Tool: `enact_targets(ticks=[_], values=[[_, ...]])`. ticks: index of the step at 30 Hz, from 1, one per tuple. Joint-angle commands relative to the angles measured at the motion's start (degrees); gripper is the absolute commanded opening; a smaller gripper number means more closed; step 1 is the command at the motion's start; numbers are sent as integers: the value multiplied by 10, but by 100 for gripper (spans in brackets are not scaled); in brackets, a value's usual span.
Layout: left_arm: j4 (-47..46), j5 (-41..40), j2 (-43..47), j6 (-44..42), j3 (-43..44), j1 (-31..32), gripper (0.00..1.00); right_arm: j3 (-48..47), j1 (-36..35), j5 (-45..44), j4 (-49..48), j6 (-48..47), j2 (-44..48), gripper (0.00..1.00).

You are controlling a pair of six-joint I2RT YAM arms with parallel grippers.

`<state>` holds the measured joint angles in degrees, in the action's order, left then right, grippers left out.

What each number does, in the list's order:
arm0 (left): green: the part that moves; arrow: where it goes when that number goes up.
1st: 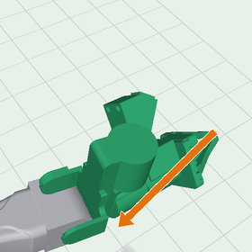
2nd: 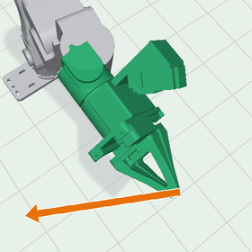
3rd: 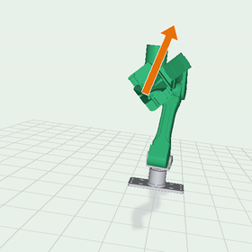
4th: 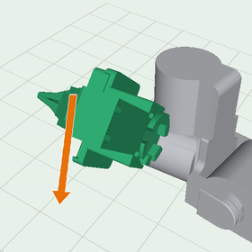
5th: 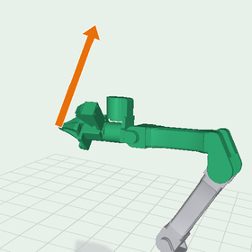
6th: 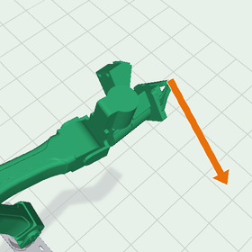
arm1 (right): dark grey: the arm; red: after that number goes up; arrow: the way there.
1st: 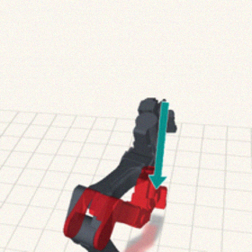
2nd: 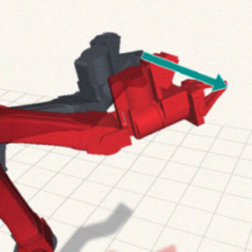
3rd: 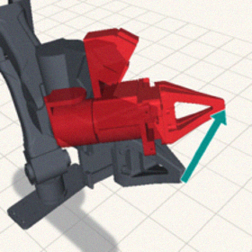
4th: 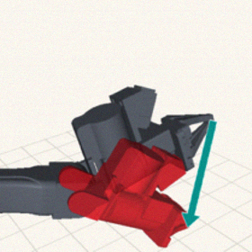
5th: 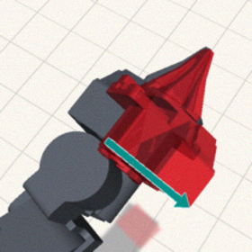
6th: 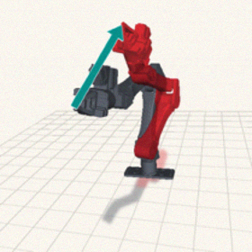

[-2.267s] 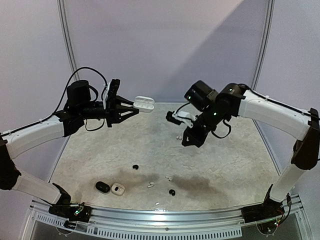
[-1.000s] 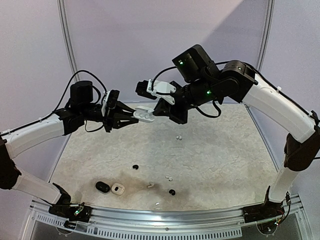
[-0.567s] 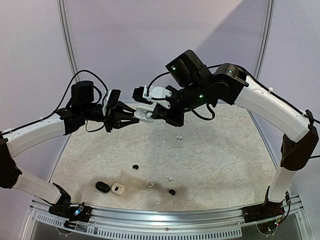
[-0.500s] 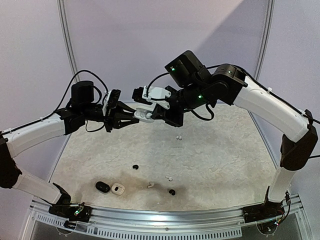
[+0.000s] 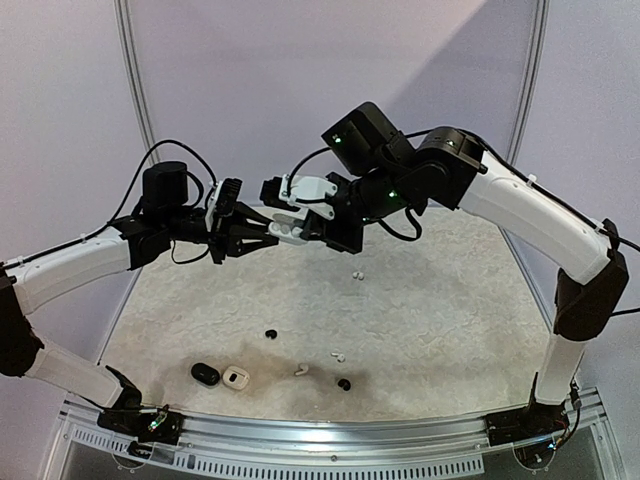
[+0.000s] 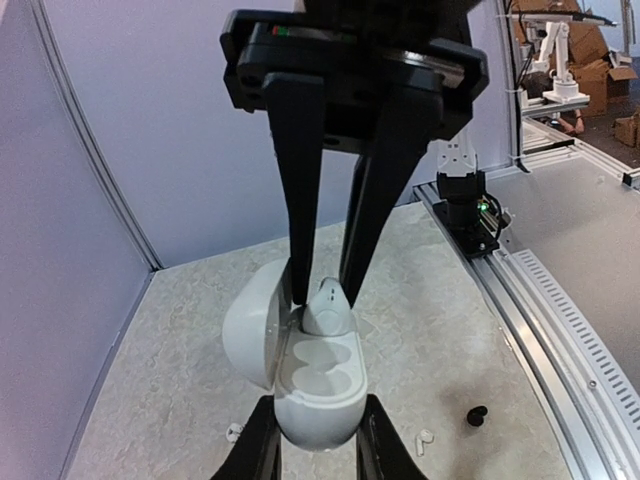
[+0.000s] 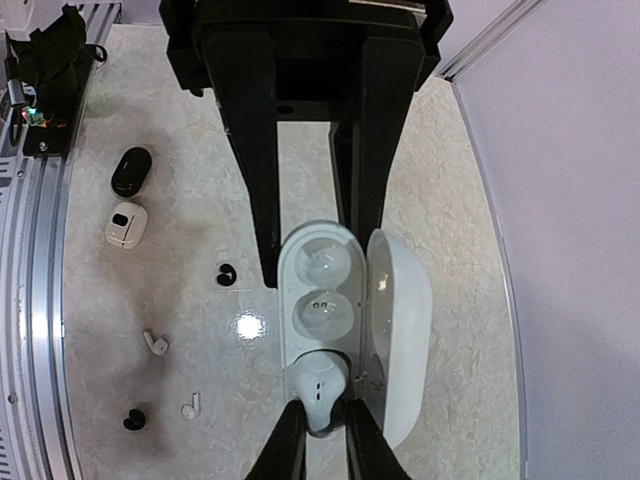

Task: Insert the wireless bluetooth earbuds into the charging case
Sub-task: Insert the right earbud into the right side groove of the charging case.

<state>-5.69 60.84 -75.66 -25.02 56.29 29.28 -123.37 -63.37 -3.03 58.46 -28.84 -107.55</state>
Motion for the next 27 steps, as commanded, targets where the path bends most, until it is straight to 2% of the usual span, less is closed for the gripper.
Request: enact_targets(ticks=[1,7,14,19,22,23,27], values=[[-18,11,-1,3,-1,8,0,-13,-2,-18,13,0,-18,17],[-21,7,1,21,-5,7,0,-15,-2,-24,4,11,-14,23],[-70,-26,-2,138,-23,-2,0,-12,-2,-27,-19,37,14,24],[-95,-39,-4,193,-36,-9,0,3,-1,-14,-65,58,54,28],[-105,-49,-5,218,-39,-15,0,33,7,19,-108,71,84,31],[-108,-51,-6,226,-40,-18,0,45,18,56,-133,88,99,33],[-122,-67,-7,259,-42,-28,0,106,75,109,-210,174,143,45]])
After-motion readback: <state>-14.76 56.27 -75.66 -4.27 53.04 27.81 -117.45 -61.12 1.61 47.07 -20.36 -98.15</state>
